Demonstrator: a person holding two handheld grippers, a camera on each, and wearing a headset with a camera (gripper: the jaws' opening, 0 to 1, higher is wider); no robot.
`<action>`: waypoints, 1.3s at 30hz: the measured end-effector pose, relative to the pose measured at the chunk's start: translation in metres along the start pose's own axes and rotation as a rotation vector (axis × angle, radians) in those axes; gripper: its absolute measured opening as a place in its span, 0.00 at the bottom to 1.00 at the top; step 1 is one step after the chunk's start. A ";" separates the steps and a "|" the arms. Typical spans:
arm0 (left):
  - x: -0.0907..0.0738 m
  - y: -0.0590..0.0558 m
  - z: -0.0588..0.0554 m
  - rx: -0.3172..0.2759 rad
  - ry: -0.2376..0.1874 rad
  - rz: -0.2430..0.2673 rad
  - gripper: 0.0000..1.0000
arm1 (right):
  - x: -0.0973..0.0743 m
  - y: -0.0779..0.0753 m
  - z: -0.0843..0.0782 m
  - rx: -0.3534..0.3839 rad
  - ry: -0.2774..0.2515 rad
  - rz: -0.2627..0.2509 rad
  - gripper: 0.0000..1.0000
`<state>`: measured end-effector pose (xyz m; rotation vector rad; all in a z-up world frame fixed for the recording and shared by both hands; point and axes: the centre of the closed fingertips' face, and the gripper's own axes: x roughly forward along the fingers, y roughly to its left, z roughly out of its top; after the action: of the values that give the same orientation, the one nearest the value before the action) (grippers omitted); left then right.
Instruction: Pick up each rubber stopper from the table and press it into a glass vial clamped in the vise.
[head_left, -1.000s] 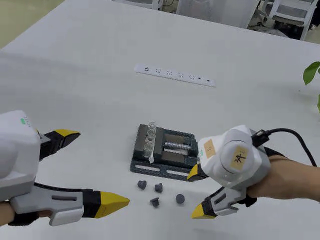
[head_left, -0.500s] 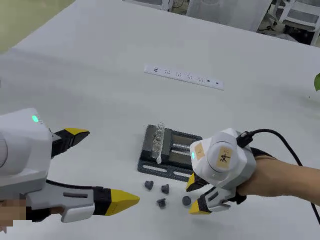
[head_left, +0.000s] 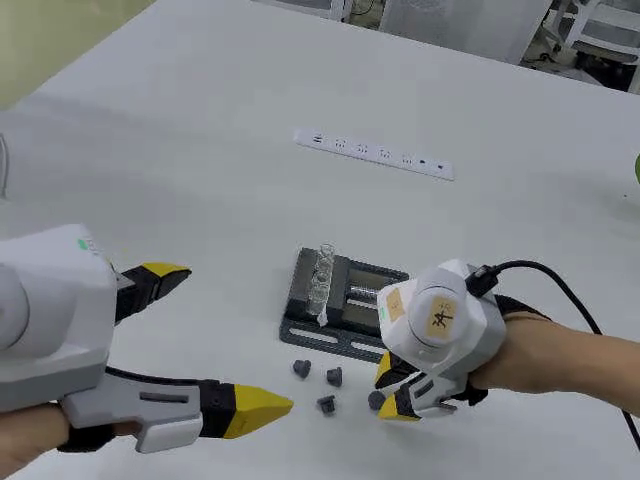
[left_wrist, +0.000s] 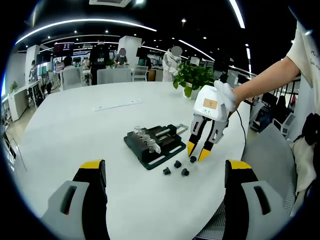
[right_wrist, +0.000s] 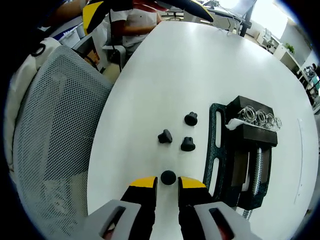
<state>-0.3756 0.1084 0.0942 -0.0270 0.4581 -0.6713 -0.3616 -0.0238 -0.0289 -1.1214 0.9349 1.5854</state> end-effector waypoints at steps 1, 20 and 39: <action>0.000 0.000 0.000 0.000 0.000 0.000 0.99 | 0.000 0.000 0.000 -0.002 0.001 -0.001 0.13; -0.001 0.001 -0.002 -0.020 -0.006 -0.001 0.98 | 0.000 -0.001 0.002 0.000 0.003 -0.006 0.08; 0.001 -0.002 -0.009 -0.004 0.021 -0.017 0.99 | -0.049 -0.036 0.018 0.158 -0.115 0.000 0.07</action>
<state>-0.3798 0.1069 0.0862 -0.0274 0.4801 -0.6881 -0.3244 -0.0105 0.0209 -0.9111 0.9647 1.5312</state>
